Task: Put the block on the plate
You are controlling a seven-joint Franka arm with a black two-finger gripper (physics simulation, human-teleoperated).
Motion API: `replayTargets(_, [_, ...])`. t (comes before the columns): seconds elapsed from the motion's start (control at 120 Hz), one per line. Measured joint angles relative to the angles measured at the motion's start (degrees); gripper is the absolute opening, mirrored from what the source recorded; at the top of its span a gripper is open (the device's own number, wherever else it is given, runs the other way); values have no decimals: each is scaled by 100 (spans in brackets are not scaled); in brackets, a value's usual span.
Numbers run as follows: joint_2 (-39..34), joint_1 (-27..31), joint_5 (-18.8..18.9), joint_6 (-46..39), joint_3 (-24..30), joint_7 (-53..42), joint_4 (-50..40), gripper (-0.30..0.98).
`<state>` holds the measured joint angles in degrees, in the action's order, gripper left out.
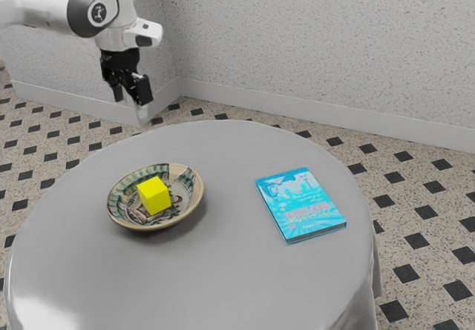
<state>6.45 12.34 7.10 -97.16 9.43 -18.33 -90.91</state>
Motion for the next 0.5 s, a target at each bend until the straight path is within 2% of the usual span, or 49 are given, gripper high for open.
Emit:
replayTargets(0.242, [-232, -505, 17, 389, -886, 322, 278, 69])
replayTargets(0.5, [-435, -863, 53, 715, -1164, 651, 401, 69])
